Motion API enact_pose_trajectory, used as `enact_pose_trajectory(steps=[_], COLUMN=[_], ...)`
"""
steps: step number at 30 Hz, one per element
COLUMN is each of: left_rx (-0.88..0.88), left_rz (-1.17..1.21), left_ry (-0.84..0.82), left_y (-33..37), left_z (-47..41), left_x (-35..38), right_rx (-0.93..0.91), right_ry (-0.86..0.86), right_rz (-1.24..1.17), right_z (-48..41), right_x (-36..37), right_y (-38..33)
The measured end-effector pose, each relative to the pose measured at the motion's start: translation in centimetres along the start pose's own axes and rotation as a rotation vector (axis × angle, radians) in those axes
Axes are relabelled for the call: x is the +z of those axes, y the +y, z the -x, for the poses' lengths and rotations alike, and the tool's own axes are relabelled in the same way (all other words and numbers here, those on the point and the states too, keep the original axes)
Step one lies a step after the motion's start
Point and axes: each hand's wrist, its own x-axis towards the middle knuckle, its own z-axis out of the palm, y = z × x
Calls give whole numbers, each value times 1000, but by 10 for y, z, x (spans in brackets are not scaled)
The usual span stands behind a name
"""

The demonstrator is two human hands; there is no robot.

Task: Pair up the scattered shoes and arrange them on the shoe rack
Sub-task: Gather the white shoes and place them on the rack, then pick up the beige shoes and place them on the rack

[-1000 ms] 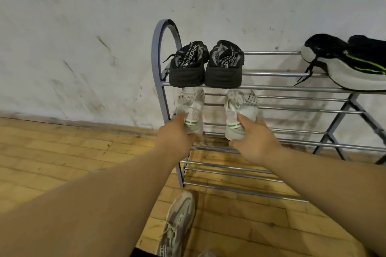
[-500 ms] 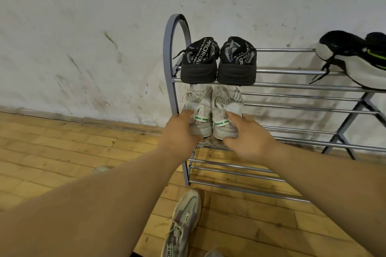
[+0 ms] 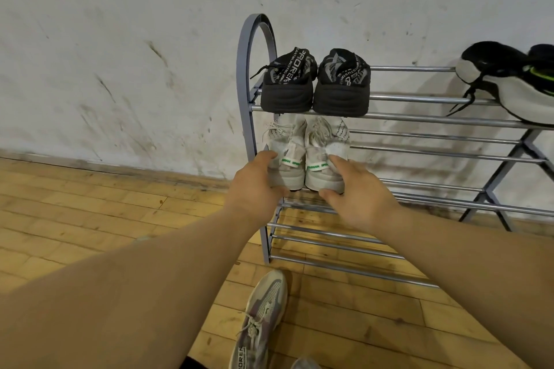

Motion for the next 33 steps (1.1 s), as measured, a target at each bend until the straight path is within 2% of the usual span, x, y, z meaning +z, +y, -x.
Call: enact_pose_trajectory(steps=[8,15,19,22,25,27,30,33], left_rx=[46,-11,-15,-17,67,83,-26,-204], left_rz=[-55,-74,-129,-218,-287,-299,-380,-362], left_ry=[-10,15,44,-57,-143,-206,-423,-575], left_y=[11,9,4,10,13,2,-46,-107], left_z=[-3,-6,-2,10,27,41,63,83], left_x=[3,13,9,-2,-13,-23,-23,0], right_rx=[45,38,8,-17,-184,-184,-61,40], right_ry=[88,75,-23,-45,40,-136,-509,-674], right_rz=[159,25,-11,97,168,134,147,97], right_z=[12,8,7,15,36,52,63,65], right_x=[-2,1,-9,-19,-20,-7,34,93], right_y=[-3,0,-2,-8,-14,-17,-15,-9])
